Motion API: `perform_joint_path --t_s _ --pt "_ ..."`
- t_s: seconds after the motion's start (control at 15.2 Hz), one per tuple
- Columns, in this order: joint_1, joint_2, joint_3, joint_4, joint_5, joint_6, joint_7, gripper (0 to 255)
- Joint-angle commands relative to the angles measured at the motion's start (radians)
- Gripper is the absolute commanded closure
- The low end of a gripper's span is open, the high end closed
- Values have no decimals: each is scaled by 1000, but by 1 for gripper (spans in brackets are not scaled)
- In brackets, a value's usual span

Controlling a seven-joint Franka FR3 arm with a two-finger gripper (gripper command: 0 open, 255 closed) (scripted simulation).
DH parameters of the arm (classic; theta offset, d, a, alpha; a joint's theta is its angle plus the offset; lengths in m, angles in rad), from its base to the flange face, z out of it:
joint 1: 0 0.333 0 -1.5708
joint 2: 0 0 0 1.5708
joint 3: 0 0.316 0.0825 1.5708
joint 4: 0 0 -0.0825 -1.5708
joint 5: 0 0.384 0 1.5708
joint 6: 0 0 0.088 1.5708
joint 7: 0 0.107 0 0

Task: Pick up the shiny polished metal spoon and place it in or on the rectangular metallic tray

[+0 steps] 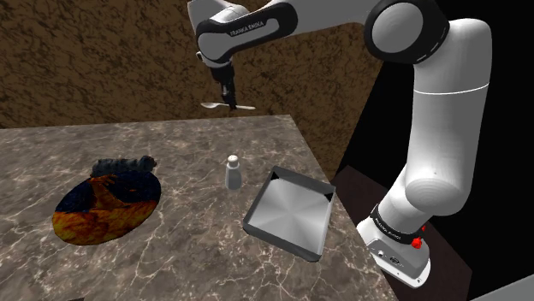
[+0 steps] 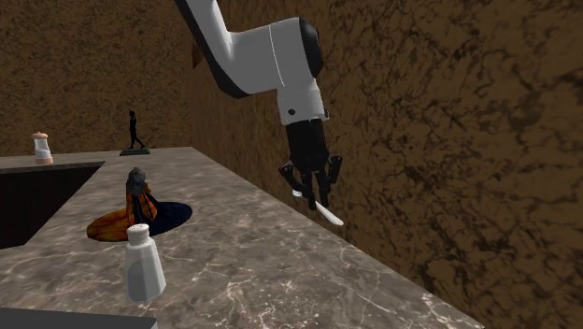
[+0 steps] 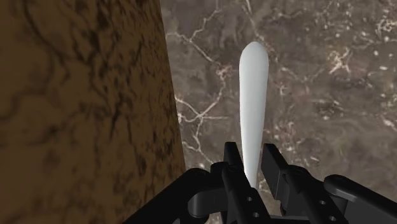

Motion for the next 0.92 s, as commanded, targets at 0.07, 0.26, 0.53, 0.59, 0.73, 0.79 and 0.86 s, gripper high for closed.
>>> perform_joint_path --t_s 0.07,0.26,0.53,0.59,0.73,0.79,0.86 --pt "3 -7 2 30 3 -37 -6 255" --pt "4 -13 3 61 6 -73 -14 255" --pt "8 -95 13 -43 17 -55 6 255" --pt "10 -133 18 -96 22 -41 17 255" --pt "16 -206 28 -195 33 -19 38 255" --pt "20 -242 33 -241 39 -9 48 255" --pt "23 -277 38 -286 46 -1 58 255"
